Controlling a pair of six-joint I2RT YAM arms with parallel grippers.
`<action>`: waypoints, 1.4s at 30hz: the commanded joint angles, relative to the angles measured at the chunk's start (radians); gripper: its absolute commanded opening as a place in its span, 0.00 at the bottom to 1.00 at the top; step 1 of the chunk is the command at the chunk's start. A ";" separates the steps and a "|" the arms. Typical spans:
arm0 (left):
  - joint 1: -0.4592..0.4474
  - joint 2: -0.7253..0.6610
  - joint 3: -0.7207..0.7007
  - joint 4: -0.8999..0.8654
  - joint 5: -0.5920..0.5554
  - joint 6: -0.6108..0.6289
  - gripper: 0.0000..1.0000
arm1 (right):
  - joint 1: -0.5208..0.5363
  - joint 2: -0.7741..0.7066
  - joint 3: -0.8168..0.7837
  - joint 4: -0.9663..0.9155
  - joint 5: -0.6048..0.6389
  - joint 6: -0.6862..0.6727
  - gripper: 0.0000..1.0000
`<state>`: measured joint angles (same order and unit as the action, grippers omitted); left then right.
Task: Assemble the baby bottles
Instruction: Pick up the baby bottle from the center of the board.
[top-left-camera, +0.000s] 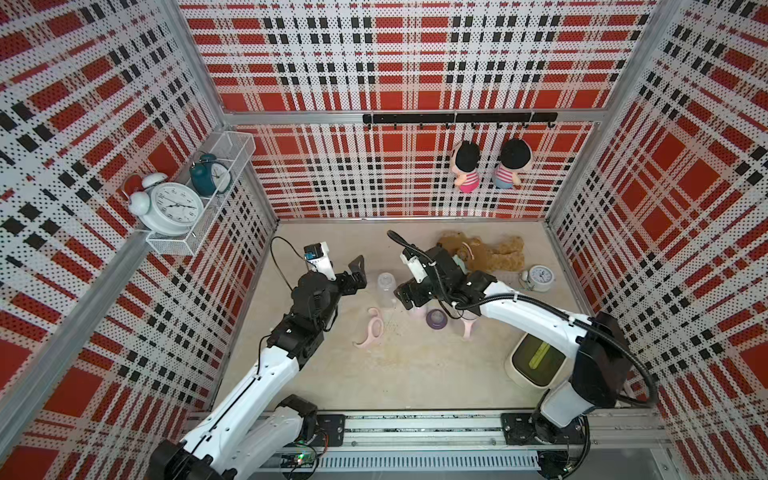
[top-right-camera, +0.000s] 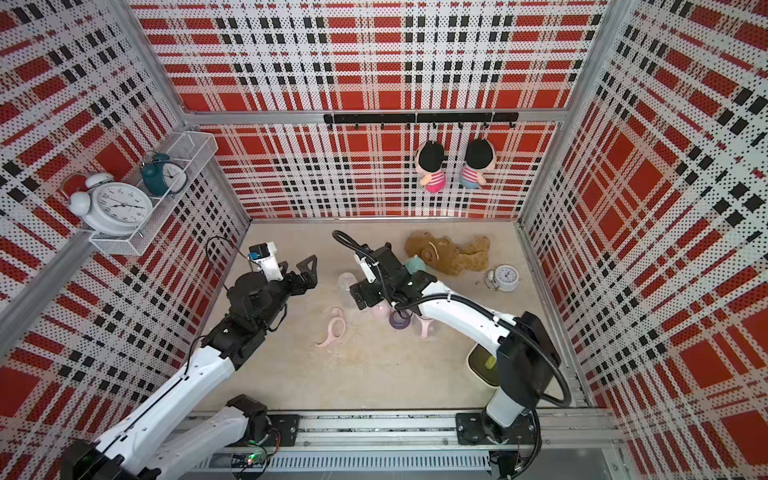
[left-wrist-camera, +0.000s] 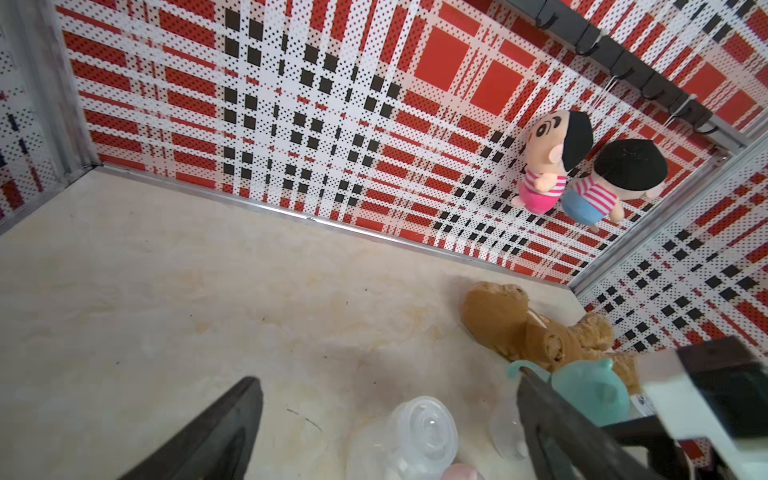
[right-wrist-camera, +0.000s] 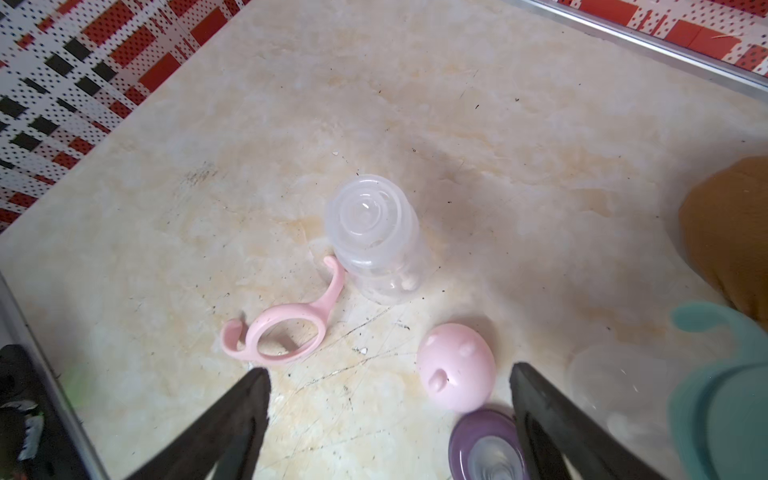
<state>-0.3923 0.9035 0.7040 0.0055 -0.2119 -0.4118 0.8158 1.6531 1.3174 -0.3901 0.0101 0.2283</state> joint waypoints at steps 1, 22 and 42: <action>0.020 -0.036 0.023 -0.078 -0.020 0.004 0.98 | 0.019 0.056 0.047 0.122 0.025 -0.036 0.93; 0.027 -0.023 -0.060 0.006 0.044 0.004 0.98 | 0.039 0.374 0.230 0.159 0.053 -0.031 0.82; -0.010 -0.009 -0.238 0.350 0.228 0.082 0.98 | 0.009 0.202 0.231 0.039 0.065 -0.046 0.59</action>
<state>-0.3805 0.8913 0.4847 0.2287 -0.0422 -0.3832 0.8364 1.9598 1.5272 -0.3153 0.0715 0.2012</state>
